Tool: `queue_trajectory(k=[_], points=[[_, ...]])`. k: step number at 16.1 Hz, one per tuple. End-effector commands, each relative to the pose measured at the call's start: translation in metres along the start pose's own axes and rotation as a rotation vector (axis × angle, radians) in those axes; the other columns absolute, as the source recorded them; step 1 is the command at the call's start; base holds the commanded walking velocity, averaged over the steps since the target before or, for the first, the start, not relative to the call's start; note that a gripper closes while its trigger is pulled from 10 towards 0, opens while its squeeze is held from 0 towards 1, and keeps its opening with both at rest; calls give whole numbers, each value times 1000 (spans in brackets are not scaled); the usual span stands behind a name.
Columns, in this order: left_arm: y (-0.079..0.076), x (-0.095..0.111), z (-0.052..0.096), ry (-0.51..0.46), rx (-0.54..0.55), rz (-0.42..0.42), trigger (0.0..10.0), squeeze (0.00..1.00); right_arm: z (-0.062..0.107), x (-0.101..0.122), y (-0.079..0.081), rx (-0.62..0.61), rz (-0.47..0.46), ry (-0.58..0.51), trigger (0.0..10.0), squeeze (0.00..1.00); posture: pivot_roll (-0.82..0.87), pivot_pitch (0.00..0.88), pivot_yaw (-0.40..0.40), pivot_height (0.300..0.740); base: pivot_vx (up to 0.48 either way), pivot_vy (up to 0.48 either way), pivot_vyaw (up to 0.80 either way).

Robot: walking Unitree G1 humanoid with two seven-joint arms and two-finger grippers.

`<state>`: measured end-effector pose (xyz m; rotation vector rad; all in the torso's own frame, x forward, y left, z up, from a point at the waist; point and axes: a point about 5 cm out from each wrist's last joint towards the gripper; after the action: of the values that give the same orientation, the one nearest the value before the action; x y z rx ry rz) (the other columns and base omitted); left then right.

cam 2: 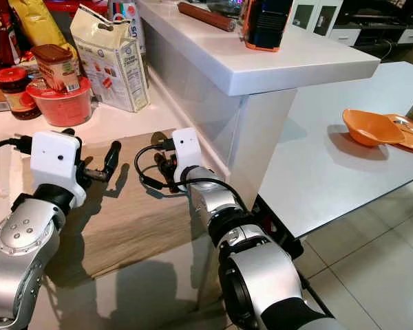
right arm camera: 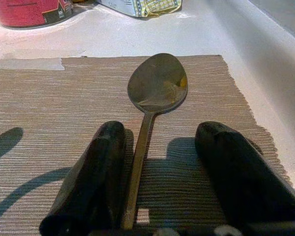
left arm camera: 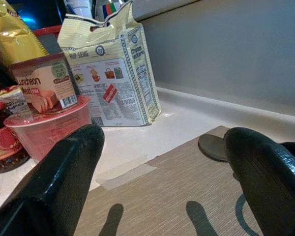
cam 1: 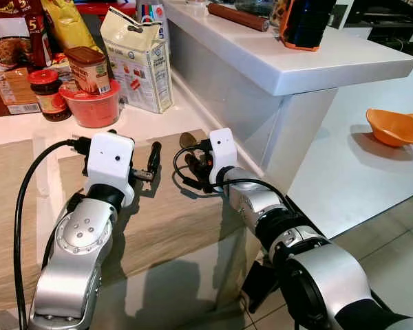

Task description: Setting the table

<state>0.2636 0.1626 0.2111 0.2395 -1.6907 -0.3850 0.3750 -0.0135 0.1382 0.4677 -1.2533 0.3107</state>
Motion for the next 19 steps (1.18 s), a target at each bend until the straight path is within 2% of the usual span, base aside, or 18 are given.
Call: queue_trajectory(k=[1, 7, 9, 10, 11, 12, 13, 16, 19], points=[[3, 4, -2, -9, -1, -5, 10000, 0, 1, -19, 0, -7, -21, 88, 0, 0, 158, 0, -46, 732, 0, 0, 0], [1, 2, -2, 1, -12, -6, 10000, 0, 2, -19, 1, 2, -16, 74, 0, 0, 151, 0, -40, 732, 0, 0, 0], [1, 2, -3, 2, -15, -9, 10000, 0, 1, -11, 5, 31, 3, 22, 0, 0, 150, 0, -37, 732, 0, 0, 0], [1, 2, -3, 2, -17, -10, 10000, 0, 0, -3, 9, 57, 49, -30, 0, 0, 150, 0, -36, 732, 0, 0, 0], [1, 2, -3, 2, -17, -11, 10000, 0, 0, 16, 17, 104, 126, -142, 0, 0, 152, 0, -35, 732, 0, 0, 0], [1, 2, -3, 2, -17, -13, 10000, 0, 4, 45, 30, 171, 195, -317, 0, 0, 152, 0, -35, 732, 0, 0, 0], [1, 2, -3, 4, -16, -13, 10000, 0, 6, 58, 35, 191, 223, -378, 0, 0, 152, 0, -35, 732, 0, 0, 0], [0, 1, -2, 6, -18, -11, 10000, 0, 10, 78, 37, 199, 224, -456, 0, 0, 150, 0, -37, 732, 0, 0, 0], [0, 1, -3, 5, -19, -12, 10000, 0, 10, 72, 32, 166, 262, -441, 0, 0, 149, 0, -39, 732, 0, 0, 0]])
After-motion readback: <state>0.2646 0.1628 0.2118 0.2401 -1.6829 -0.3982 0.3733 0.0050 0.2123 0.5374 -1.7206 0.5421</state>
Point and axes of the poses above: a point about 5 cm out from each wrist's last joint towards the gripper, its own z axis pointing back from the gripper into the wrist, its own x axis along the axis of the wrist's last joint, y = z × x, and after that the axes turned 7 degrees about -z, right-handed
